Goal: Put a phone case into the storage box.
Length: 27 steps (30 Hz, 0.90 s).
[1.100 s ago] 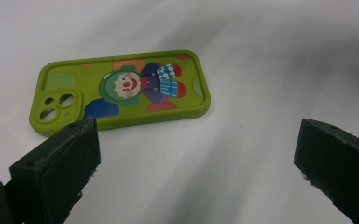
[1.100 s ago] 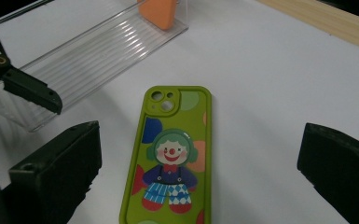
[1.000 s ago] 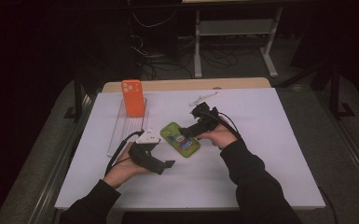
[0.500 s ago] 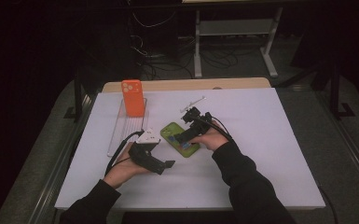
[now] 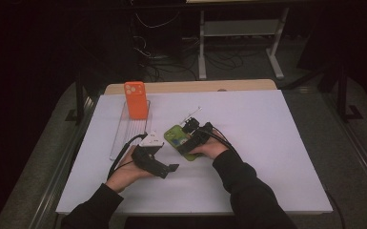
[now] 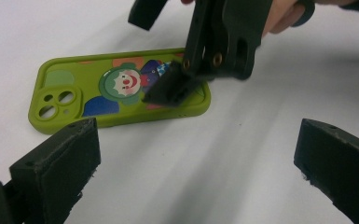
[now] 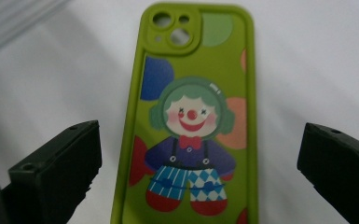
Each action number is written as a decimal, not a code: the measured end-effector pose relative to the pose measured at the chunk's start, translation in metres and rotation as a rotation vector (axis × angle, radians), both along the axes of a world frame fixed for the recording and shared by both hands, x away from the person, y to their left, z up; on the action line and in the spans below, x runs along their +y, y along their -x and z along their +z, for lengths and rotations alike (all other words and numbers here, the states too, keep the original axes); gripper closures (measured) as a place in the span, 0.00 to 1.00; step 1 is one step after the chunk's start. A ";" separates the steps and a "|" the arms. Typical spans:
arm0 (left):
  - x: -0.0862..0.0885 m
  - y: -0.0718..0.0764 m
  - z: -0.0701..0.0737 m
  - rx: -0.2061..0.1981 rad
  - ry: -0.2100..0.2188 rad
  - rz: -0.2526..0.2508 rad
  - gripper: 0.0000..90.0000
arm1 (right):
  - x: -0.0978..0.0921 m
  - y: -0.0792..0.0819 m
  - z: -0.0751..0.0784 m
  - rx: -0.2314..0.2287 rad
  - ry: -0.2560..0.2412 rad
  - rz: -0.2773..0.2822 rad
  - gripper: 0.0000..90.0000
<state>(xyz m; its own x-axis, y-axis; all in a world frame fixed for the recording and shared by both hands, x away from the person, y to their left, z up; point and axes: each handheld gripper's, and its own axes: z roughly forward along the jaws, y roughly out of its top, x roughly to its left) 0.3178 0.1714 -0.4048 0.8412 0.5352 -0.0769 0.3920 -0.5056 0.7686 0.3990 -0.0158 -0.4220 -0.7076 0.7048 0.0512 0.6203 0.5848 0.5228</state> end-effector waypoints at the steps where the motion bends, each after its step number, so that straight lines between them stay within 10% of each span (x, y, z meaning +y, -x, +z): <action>1: 0.000 0.000 0.000 0.001 0.000 0.001 0.00 | 0.001 0.000 -0.002 -0.007 0.013 0.007 0.00; 27: 0.000 -0.001 0.000 -0.005 -0.040 -0.006 0.00 | 0.006 0.008 -0.016 0.013 0.057 -0.005 0.14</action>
